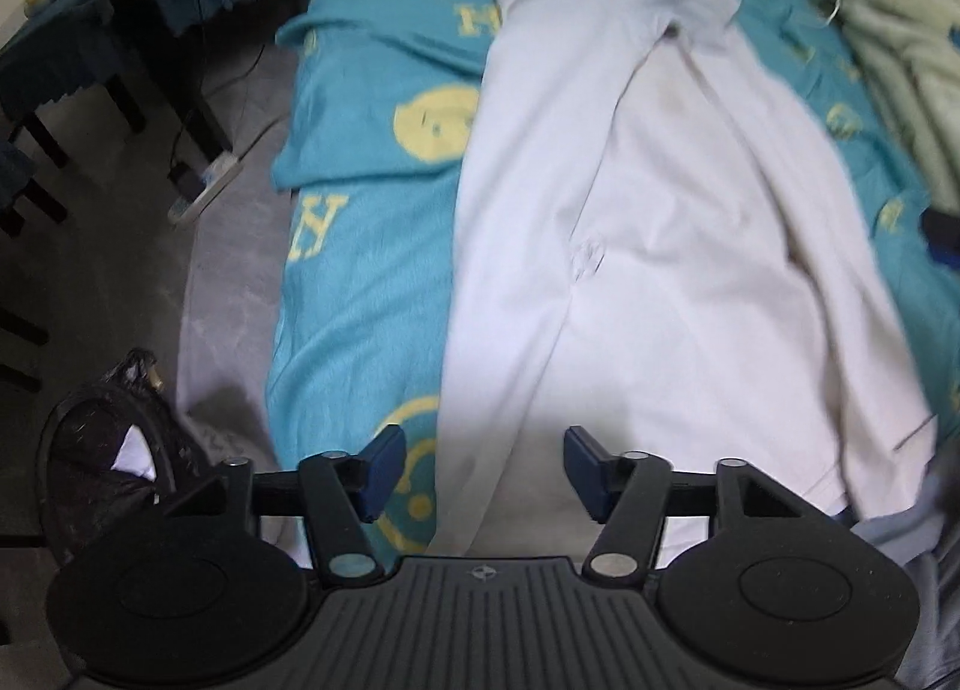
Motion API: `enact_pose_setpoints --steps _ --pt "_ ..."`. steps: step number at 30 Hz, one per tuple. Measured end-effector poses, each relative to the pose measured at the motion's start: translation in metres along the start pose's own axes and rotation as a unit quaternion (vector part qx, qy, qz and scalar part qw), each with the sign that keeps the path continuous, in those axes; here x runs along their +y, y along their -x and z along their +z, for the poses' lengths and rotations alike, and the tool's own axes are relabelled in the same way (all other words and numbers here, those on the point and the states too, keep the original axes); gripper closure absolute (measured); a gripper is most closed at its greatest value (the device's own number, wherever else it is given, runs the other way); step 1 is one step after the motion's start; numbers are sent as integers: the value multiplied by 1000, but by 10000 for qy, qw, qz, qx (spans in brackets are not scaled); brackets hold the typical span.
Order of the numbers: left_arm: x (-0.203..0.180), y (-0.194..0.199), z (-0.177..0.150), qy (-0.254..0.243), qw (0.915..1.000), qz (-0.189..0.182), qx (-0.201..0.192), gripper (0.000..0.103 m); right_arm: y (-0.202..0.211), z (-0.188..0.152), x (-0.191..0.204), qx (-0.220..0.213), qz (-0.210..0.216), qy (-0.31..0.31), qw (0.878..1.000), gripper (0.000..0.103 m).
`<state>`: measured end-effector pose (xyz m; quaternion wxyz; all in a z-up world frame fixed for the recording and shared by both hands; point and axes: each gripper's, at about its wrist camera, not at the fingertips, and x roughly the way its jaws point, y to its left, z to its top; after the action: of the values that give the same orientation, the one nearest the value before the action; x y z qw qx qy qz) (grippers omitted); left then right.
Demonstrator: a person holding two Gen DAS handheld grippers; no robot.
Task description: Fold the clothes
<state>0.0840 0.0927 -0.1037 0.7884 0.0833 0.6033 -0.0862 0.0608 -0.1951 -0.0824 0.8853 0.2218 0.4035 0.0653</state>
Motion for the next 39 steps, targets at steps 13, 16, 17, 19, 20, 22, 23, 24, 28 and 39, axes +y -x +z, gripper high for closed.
enact_pose_setpoints --steps 13,16,17,19,20,22,23,24,28,39 --pt "-32 23 -9 -409 9973 188 580 101 -11 -2 -14 61 122 -356 9993 28" --pt "-54 67 -7 -406 9990 -108 122 101 -9 -2 -17 22 153 -434 9989 28" --pt "-61 82 -6 -371 9990 -239 -47 101 -8 -2 -18 5 155 -447 9989 28" --pt "-79 99 -6 -319 9980 -480 -266 101 -6 -1 -19 -28 156 -484 9987 28" --pt "-88 107 -6 -294 9971 -598 -367 101 -5 0 -20 -47 160 -515 9985 28" --pt "-107 115 -8 -272 9950 -820 -502 101 -2 1 -22 -83 166 -581 9981 28" --pt "-116 109 -10 -270 9944 -899 -488 101 -1 1 -23 -102 164 -622 9979 28" --pt "-124 101 -12 -263 9939 -970 -465 101 0 2 -24 -121 164 -664 9976 28" --pt "-144 62 -21 -112 9919 -1224 -326 100 5 4 -29 -170 148 -784 9967 28" --pt "-104 40 -34 326 9797 -1834 -735 50 -4 1 -41 67 -38 -996 9950 28"
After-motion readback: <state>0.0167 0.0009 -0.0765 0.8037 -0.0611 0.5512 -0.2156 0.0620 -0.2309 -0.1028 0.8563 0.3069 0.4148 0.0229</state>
